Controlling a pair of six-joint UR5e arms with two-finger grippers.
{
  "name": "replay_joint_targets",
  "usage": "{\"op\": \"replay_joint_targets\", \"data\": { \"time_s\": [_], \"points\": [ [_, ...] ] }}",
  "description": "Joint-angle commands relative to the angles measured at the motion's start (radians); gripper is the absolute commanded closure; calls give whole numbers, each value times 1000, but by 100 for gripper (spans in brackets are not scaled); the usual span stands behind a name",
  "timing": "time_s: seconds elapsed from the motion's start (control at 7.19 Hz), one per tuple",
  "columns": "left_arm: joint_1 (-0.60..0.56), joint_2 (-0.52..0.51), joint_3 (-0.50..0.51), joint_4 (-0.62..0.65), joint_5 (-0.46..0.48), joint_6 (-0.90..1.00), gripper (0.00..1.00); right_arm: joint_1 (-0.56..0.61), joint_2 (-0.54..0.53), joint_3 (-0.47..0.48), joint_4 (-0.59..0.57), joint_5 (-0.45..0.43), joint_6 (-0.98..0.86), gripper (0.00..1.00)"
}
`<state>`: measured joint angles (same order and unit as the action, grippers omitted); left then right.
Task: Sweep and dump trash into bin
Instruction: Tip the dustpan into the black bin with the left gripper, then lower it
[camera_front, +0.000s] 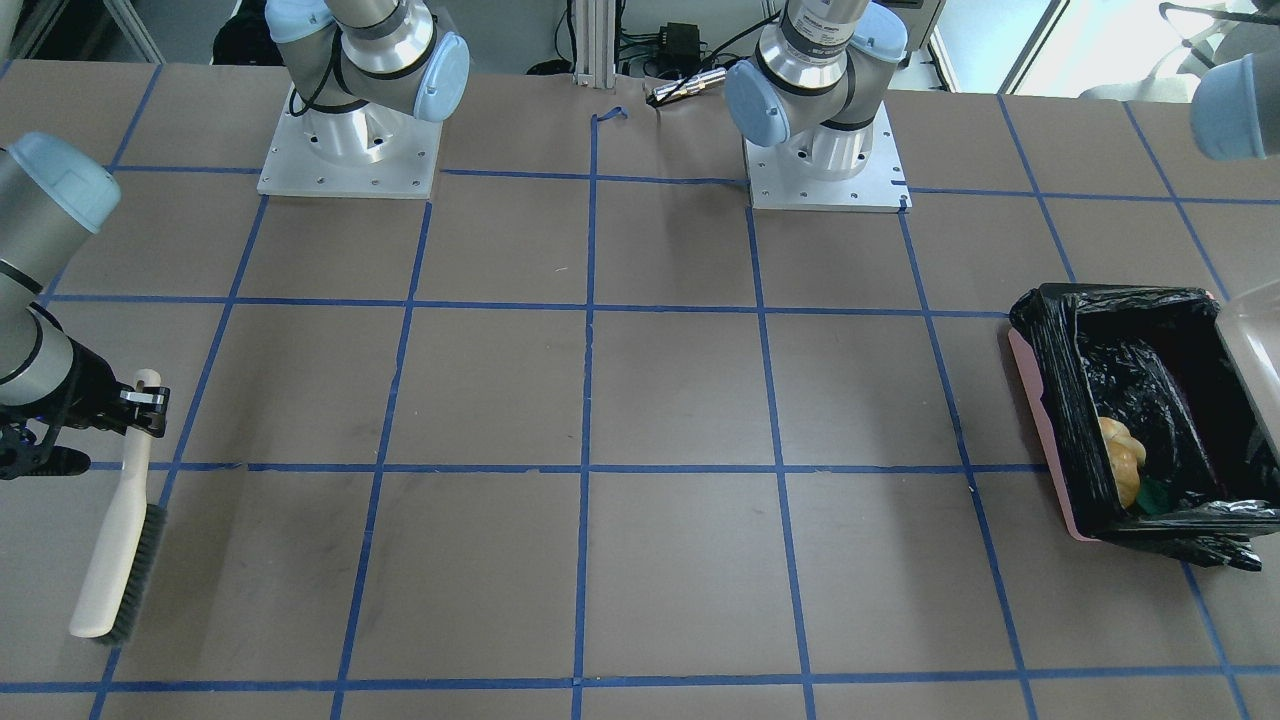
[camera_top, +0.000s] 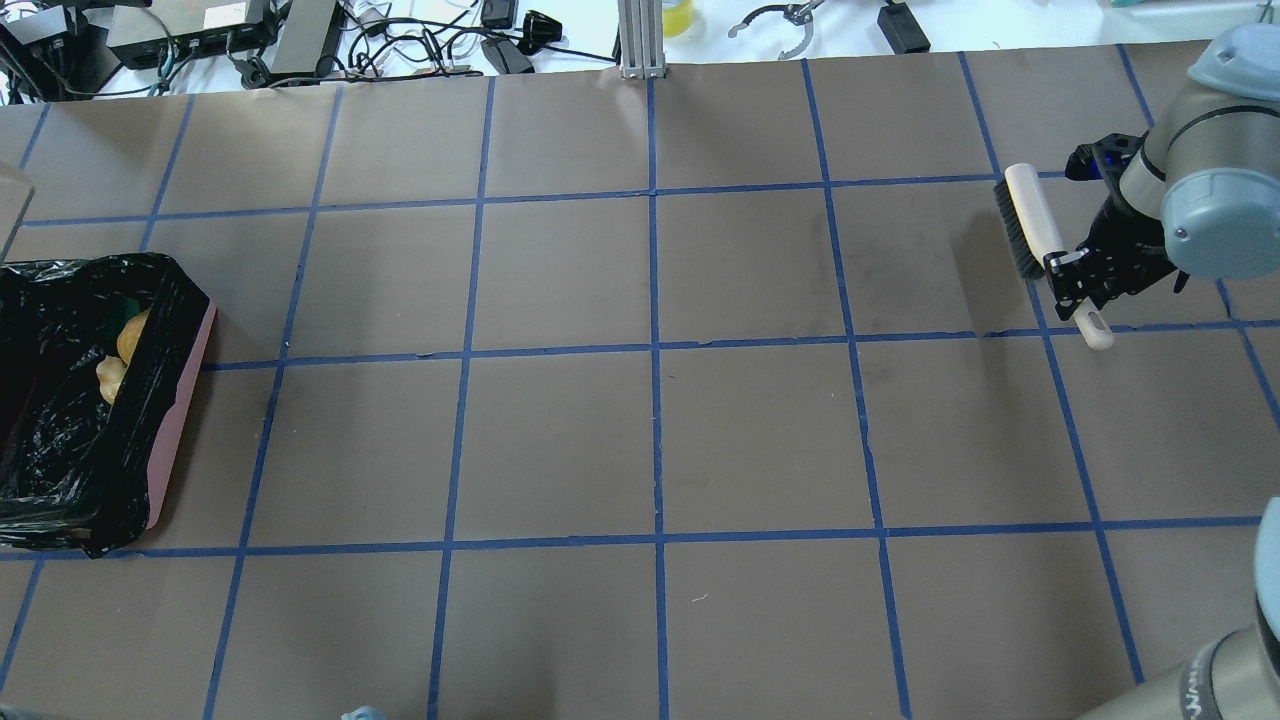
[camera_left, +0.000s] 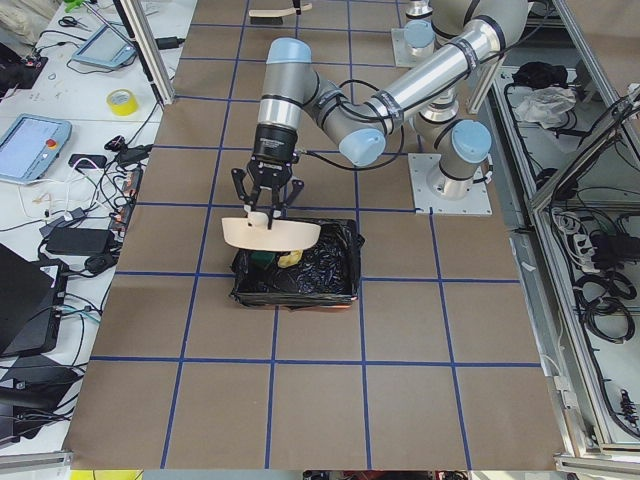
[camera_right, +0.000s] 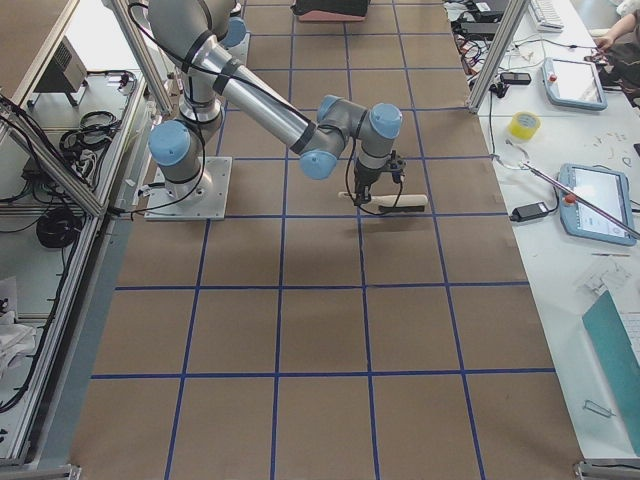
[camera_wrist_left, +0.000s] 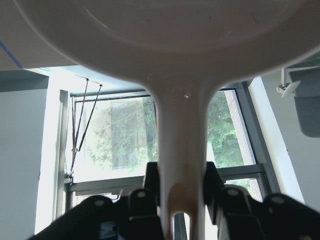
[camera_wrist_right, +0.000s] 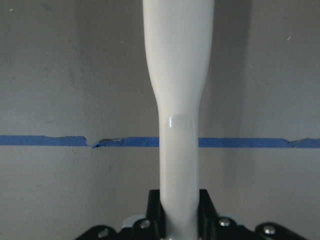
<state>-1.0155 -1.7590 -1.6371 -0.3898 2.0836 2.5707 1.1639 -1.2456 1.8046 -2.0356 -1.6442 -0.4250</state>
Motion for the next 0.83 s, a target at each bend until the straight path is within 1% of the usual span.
{"op": "replay_joint_targets", "data": {
  "time_s": [0.0, 0.14, 0.28, 0.42, 0.56, 0.7],
  "points": [
    [-38, -8, 2, 63, -375, -147, 100, -6, 11, 1, 2, 0, 6, 100],
    [-44, -32, 0, 42, -402, -284, 100, -6, 15, 1, 2, 0, 8, 100],
    [-54, -63, 8, -107, -515, -593, 100, -7, 15, -1, 2, 0, 6, 100],
    [-86, -94, 14, -177, -545, -707, 100, -10, 17, -1, 2, 0, 3, 100],
    [-142, -143, 16, -190, -553, -850, 100, -10, 18, -1, 2, 0, 8, 100],
    [-181, -195, 16, -205, -583, -965, 100, -10, 18, 1, 5, 0, 6, 100]
  ]
}}
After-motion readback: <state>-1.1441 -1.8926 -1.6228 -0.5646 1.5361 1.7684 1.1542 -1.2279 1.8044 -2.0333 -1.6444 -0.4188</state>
